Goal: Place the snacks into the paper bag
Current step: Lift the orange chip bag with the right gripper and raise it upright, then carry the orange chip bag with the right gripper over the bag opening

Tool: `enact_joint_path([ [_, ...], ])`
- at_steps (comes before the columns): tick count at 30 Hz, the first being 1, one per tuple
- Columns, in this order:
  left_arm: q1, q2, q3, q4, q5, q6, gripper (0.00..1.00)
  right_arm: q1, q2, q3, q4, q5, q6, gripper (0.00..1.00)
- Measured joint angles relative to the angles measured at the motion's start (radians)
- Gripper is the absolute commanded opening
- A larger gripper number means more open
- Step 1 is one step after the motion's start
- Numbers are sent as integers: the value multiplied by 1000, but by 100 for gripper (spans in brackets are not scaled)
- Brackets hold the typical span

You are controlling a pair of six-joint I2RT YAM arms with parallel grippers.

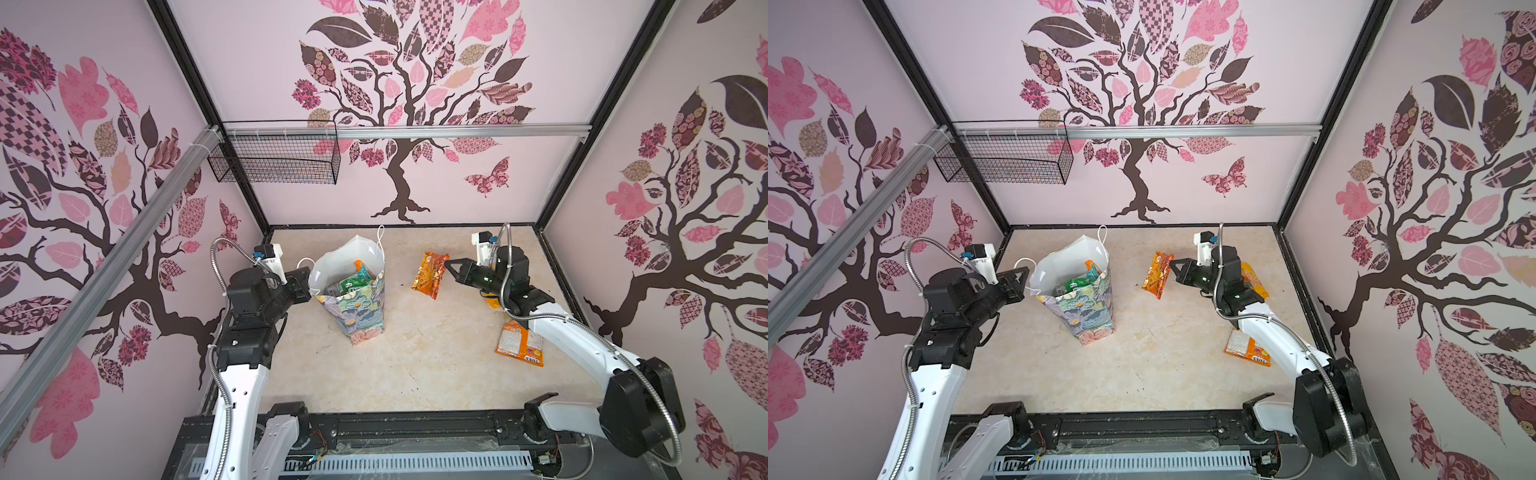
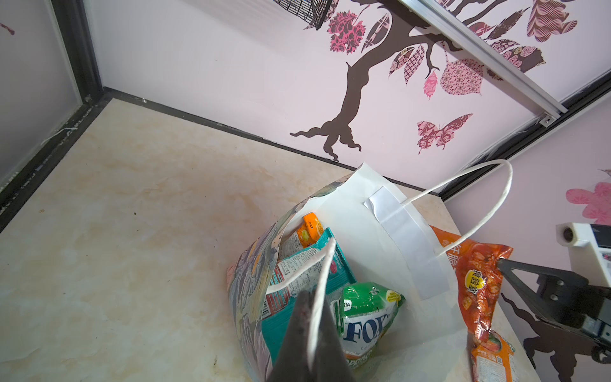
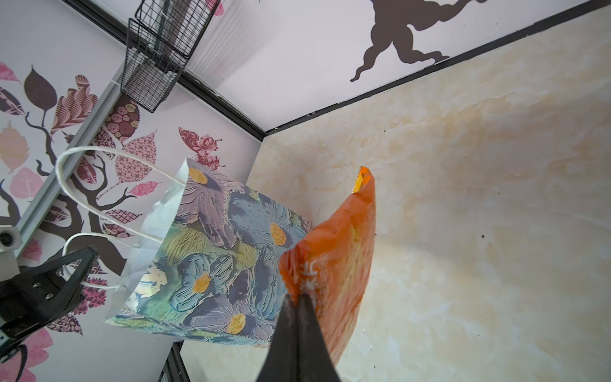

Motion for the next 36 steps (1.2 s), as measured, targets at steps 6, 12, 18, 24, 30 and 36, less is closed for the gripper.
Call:
enact_joint_path([
  [6,0,0,0,0,0,0,0,41,-78,40,-55,-2,-22,0],
  [12,0,0,0,1,0,0,0,90,-180,82,-96,17,-40,0],
  [18,0,0,0,1,1,0,0,122,-271,82,-101,8,-37,0],
  [24,0,0,0,1,0,0,0,137,-296,86,-104,-12,-32,0],
  [30,0,0,0,1,0,0,0,193,-296,126,-114,-19,-33,0],
  [36,0,0,0,1,0,0,0,319,-274,209,-115,-9,-50,0],
])
